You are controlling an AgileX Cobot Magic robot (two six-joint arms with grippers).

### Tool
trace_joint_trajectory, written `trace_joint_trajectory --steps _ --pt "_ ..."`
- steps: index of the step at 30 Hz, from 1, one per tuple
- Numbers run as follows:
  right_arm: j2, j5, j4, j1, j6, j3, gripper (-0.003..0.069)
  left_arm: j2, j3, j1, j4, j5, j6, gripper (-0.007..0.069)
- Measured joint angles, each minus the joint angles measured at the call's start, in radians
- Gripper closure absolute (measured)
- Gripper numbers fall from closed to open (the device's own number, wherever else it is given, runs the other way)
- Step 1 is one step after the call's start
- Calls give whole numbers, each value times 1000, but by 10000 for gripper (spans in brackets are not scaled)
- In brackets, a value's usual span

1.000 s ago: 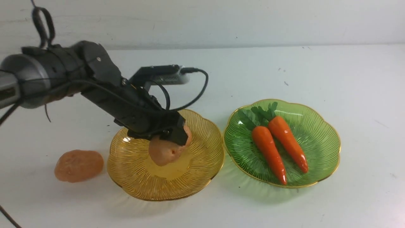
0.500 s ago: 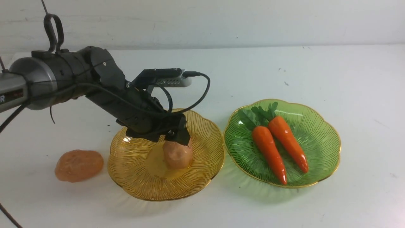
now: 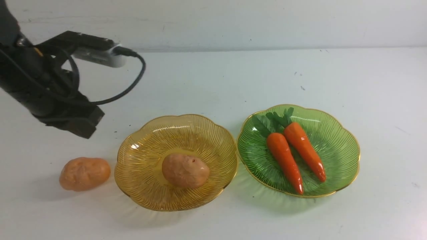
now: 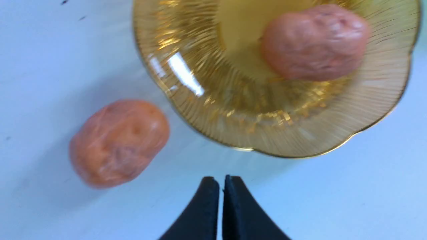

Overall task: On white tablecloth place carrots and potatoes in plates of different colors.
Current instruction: 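Put the potatoes from the left side into the left plate with the left gripper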

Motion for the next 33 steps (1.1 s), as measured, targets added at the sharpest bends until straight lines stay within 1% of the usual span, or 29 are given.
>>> trace_joint_trajectory --steps 3,6,10,11,13,14,20,21,22,23,25,33 --pt "0 -5 0 0 -1 0 674 9 0 47 21 5 -6 627" --pt "0 -10 0 0 -2 0 674 26 0 62 19 5 -12 623" --pt "0 -11 0 0 -3 0 674 63 0 64 19 -14 -13 570" --pt "0 -11 0 0 -3 0 674 82 0 64 21 -30 -10 543" --pt "0 -11 0 0 -3 0 674 123 0 63 34 -55 11 454" --pt "0 -11 0 0 -3 0 674 133 0 63 41 -59 19 426" --pt "0 -11 0 0 -3 0 674 225 0 64 121 -110 115 90" --pt "0 -11 0 0 -3 0 674 232 0 64 127 -114 115 90" --pt "0 -11 0 0 -3 0 674 266 0 64 154 -126 123 -2" --pt "0 -11 0 0 -3 0 674 284 0 63 171 -131 127 -29" --pt "0 -11 0 0 -3 0 674 325 0 64 208 -132 129 -58" --pt "0 -13 0 0 -3 0 674 392 -2 63 223 -131 130 -59"
